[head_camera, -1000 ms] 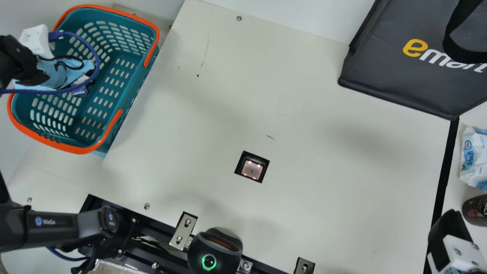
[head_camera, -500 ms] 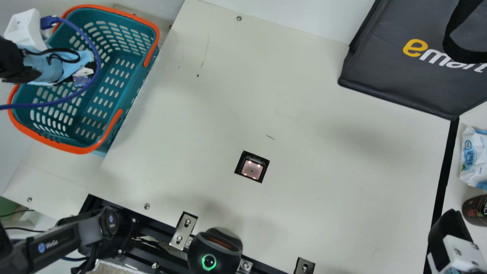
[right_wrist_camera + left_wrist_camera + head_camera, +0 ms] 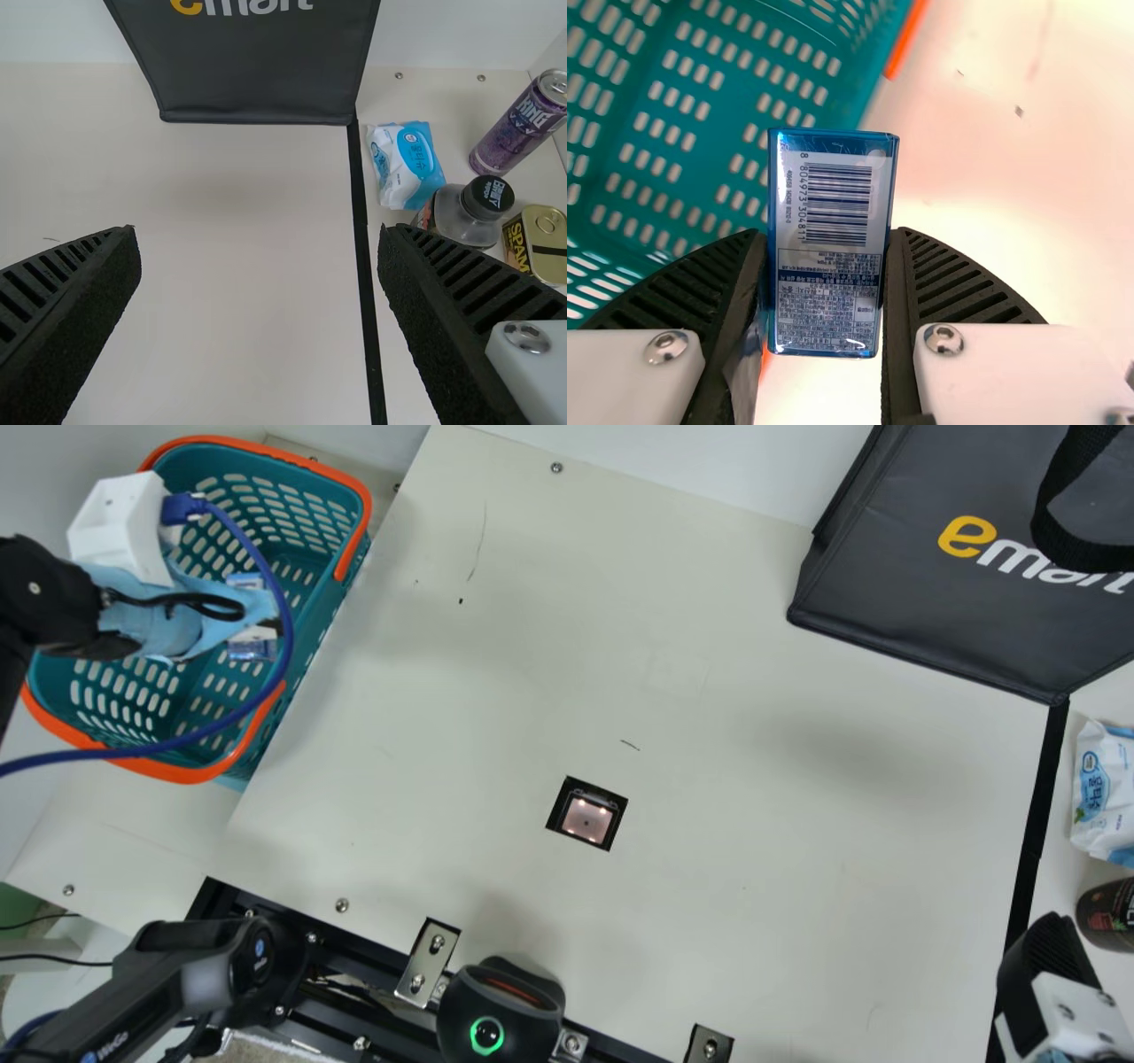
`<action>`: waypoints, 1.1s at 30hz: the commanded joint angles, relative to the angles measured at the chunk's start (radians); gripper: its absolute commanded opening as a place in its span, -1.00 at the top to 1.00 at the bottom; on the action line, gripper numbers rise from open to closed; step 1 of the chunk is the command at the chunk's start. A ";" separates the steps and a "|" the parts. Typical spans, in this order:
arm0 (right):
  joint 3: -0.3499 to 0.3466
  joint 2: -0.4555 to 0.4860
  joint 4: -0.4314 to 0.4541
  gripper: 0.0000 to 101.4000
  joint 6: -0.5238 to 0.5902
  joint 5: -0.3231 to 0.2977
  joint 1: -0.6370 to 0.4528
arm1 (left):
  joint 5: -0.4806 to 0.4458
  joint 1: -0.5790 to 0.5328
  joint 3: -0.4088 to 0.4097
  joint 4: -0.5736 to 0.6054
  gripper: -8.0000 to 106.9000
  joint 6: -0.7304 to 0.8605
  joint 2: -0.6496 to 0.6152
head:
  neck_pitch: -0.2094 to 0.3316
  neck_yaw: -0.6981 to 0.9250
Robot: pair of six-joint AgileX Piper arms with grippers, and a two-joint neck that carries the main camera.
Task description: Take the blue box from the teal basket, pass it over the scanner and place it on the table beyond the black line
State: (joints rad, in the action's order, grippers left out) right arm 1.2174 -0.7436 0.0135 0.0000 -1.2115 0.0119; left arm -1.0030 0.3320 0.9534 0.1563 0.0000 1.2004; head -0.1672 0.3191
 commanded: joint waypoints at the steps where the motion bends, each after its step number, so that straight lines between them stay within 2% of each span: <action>1: 0.000 0.000 0.000 -0.87 0.000 0.000 0.000 | -0.004 -0.067 -0.013 -0.011 1.00 -0.035 -0.017 | 0.029 0.002; 17: 0.000 0.000 0.000 -0.87 0.000 0.000 0.000 | 0.007 -0.510 -0.088 -0.157 1.00 -0.378 -0.064 | 0.029 0.002; 33: 0.000 0.000 0.000 -0.87 0.000 0.000 0.000 | 0.027 -0.901 -0.041 -0.279 1.00 -0.752 0.072 | 0.029 0.002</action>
State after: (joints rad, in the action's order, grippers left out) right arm 1.2174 -0.7436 0.0135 0.0000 -1.2115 0.0119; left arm -0.9744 -0.5232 0.9095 -0.1200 -0.7105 1.2611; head -0.1672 0.3191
